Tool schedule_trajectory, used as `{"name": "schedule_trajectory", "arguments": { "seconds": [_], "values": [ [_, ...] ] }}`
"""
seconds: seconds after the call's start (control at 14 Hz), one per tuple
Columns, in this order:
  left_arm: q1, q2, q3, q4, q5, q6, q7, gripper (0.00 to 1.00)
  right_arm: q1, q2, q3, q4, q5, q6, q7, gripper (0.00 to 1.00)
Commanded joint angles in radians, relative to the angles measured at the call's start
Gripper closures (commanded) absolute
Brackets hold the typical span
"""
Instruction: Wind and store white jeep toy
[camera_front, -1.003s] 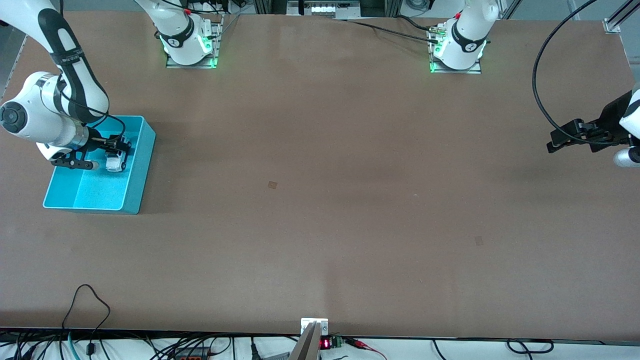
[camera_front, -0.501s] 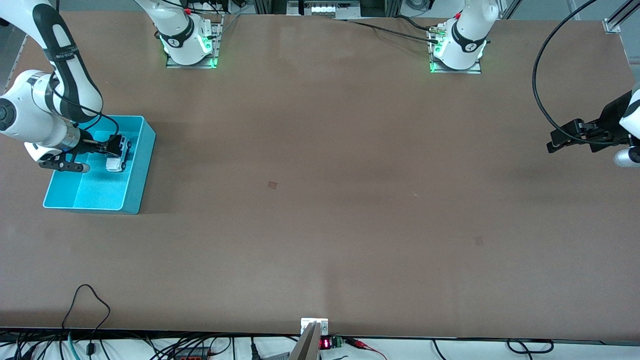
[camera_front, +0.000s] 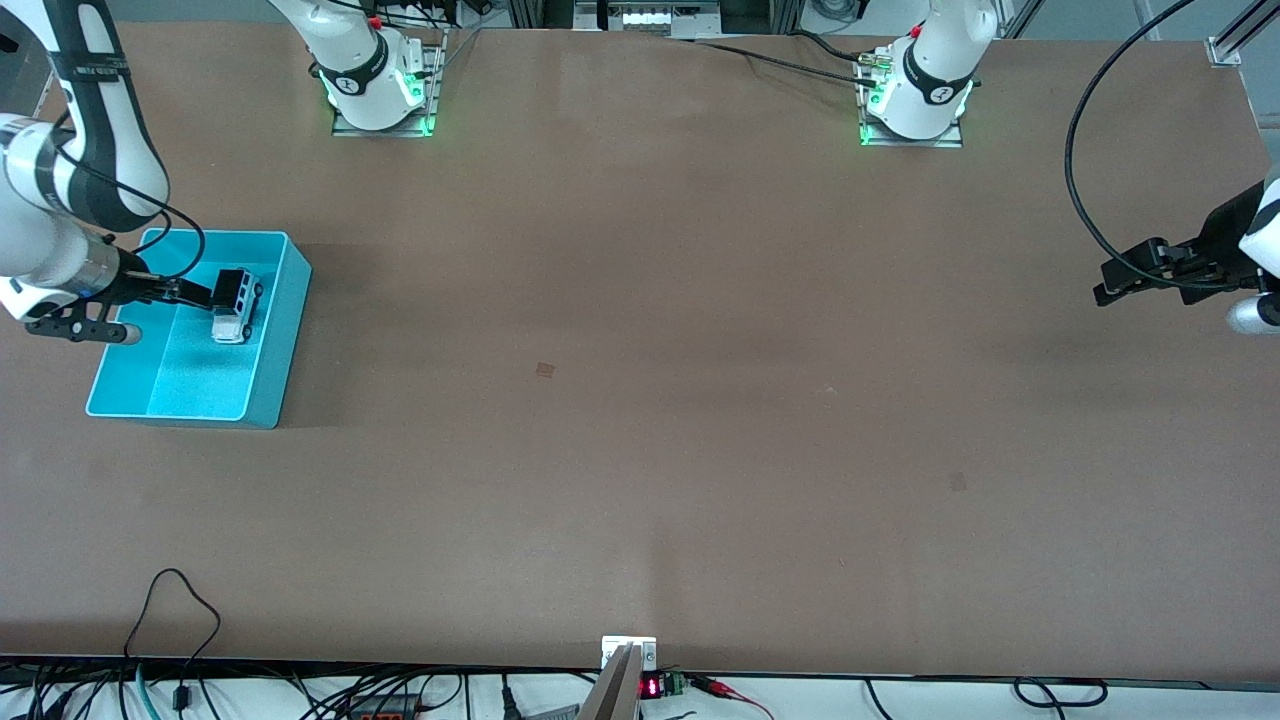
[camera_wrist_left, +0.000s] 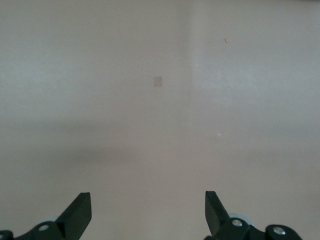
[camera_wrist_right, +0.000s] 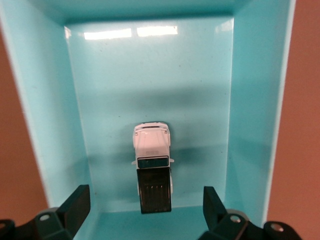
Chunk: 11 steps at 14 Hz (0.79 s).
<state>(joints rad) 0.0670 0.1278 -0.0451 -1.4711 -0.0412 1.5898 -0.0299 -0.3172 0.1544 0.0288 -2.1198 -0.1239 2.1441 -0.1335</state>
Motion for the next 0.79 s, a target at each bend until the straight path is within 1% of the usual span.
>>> {"name": "schedule_trajectory", "arguments": {
  "seconds": [0.0,0.14,0.21,0.5,0.57,0.72],
  "values": [
    [0.002,-0.007,-0.002,-0.006,0.000,-0.004,0.010,0.00,0.018,-0.041,0.008,0.086,-0.010,-0.148,0.008,0.00],
    [0.002,-0.007,-0.002,-0.006,0.000,-0.002,0.010,0.00,0.044,-0.068,0.010,0.145,-0.006,-0.238,0.008,0.00],
    [0.002,-0.007,-0.002,-0.006,0.000,-0.002,0.010,0.00,0.065,-0.070,0.008,0.200,-0.008,-0.304,0.008,0.00],
    [0.002,-0.007,-0.002,-0.006,0.000,-0.002,0.010,0.00,0.131,-0.076,0.010,0.388,0.004,-0.498,0.005,0.00],
    [0.002,-0.007,-0.004,-0.006,0.000,-0.002,0.010,0.00,0.151,-0.076,0.008,0.430,0.041,-0.535,0.006,0.00],
    [0.000,-0.007,-0.002,-0.006,0.000,-0.001,0.010,0.00,0.159,-0.078,-0.004,0.471,0.125,-0.566,0.008,0.00]
  ]
}}
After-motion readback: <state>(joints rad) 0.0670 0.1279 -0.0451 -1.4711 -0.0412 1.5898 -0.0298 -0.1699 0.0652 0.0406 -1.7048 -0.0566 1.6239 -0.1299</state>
